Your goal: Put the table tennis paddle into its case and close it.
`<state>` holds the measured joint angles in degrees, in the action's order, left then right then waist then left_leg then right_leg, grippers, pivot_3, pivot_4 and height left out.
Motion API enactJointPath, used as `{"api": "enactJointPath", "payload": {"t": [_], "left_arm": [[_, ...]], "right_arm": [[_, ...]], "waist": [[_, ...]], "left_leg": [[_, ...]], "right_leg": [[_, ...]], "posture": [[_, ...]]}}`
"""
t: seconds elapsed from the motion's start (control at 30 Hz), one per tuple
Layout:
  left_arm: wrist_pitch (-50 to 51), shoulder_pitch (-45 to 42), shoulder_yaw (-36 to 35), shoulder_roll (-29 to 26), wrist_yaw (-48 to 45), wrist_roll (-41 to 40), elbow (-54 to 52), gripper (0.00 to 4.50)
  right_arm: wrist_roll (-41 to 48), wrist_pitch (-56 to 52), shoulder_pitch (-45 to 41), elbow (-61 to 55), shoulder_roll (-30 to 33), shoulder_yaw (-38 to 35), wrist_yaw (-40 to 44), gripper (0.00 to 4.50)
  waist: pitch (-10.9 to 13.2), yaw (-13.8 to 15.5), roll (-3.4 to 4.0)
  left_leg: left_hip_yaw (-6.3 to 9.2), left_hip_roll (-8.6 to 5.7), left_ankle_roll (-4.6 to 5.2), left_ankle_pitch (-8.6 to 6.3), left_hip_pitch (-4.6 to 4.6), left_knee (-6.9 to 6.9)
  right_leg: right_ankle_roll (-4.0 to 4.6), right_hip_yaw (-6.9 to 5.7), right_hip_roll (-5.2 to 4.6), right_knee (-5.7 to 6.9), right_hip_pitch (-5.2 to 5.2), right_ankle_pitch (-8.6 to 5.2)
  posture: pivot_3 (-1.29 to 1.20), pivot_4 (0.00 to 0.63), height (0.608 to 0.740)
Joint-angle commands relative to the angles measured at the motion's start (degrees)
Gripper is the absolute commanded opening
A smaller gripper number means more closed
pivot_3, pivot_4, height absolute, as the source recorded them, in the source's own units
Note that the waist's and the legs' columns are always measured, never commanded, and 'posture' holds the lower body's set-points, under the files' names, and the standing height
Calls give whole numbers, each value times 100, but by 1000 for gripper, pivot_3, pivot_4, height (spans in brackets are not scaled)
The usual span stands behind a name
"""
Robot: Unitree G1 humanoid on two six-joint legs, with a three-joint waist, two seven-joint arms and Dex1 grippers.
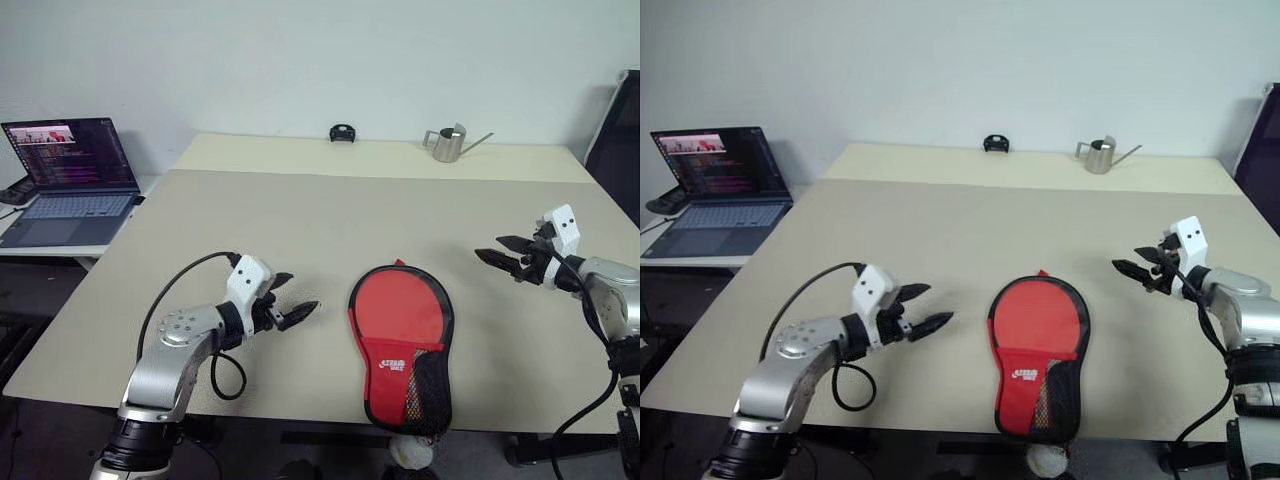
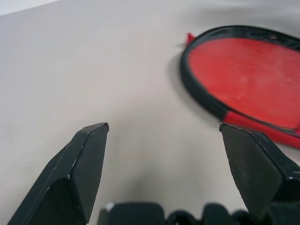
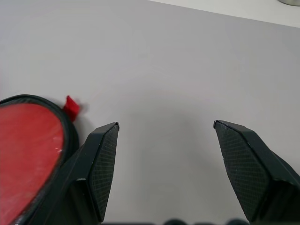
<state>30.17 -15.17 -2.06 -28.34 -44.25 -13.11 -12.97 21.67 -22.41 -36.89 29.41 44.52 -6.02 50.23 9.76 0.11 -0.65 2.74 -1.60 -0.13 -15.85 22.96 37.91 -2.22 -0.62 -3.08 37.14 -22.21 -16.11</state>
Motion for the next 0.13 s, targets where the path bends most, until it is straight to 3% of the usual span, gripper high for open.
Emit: {"api": "enactJointPath", "payload": {"t": [0.03, 0.13], "left_arm": [[-49, -75, 77, 9, 185, 18, -134, 4152], [-51, -254, 176, 66, 258, 14, 69, 4152]], "right_arm": [[-109, 134, -109, 44, 231, -180, 161, 3534], [-174, -82, -85, -1, 380, -147, 275, 3534]], "waist": [[0, 4, 0], [1, 9, 2]], "left_leg": [[0, 0, -1, 1, 0, 0], [-1, -1, -2, 1, 1, 1]], "right_leg": [[0, 0, 0, 0, 0, 0], [0, 0, -1, 0, 0, 0]], "posture": [[0, 150, 740], [0, 150, 740]]}}
